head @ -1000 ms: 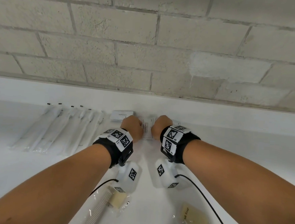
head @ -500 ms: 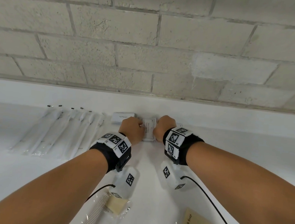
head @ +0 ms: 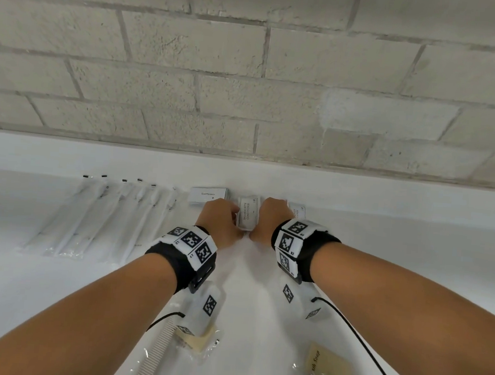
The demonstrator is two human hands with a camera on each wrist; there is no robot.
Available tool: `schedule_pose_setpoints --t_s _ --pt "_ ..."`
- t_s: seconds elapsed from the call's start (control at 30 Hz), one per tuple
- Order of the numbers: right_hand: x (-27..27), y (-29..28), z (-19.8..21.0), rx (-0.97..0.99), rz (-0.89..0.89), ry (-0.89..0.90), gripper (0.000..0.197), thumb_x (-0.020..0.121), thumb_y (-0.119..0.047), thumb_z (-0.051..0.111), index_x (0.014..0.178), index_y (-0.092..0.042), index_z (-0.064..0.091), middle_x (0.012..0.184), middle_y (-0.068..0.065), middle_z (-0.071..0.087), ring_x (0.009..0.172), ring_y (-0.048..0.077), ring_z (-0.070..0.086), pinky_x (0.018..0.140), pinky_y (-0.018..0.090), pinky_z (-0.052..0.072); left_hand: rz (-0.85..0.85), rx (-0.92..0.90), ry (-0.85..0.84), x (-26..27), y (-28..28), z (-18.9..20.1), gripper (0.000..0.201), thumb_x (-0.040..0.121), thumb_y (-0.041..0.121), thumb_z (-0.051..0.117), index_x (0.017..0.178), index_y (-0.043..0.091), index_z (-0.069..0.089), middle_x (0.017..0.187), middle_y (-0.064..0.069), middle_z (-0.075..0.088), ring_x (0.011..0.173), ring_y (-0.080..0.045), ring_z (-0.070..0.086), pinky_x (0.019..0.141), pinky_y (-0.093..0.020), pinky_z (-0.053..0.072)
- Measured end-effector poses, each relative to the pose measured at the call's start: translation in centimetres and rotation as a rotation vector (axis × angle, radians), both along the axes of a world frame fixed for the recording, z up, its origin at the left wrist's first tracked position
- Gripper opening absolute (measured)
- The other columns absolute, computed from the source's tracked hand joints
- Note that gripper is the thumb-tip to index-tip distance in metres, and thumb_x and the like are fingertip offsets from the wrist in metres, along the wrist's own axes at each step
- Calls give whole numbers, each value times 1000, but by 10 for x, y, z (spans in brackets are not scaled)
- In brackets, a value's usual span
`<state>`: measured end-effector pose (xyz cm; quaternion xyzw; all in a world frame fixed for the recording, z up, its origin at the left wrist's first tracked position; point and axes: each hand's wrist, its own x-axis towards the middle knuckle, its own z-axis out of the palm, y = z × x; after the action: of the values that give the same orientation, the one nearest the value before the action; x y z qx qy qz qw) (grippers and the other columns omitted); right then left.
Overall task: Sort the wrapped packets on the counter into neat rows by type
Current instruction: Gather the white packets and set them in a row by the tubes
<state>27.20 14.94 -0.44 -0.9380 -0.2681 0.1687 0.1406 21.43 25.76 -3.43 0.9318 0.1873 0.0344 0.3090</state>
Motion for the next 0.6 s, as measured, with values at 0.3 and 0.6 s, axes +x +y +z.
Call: schedule_pose_setpoints --t_s 0.3,0.6 --pt "9 3 -3 -12 -11 -18 34 75 -18 74 67 -14 41 82 5 56 76 19 55 61 24 46 -4 45 10 5 2 0 24 73 17 73 95 7 75 89 -8 74 86 -23 69 83 -37 56" --pt "12 -22 5 95 -70 40 45 76 -18 74 116 -4 61 112 8 65 107 24 62 85 29 54 53 -26 91 1 0 10 74 74 20 79 138 10 45 123 -6 61 112 -22 60 92 -25 48"
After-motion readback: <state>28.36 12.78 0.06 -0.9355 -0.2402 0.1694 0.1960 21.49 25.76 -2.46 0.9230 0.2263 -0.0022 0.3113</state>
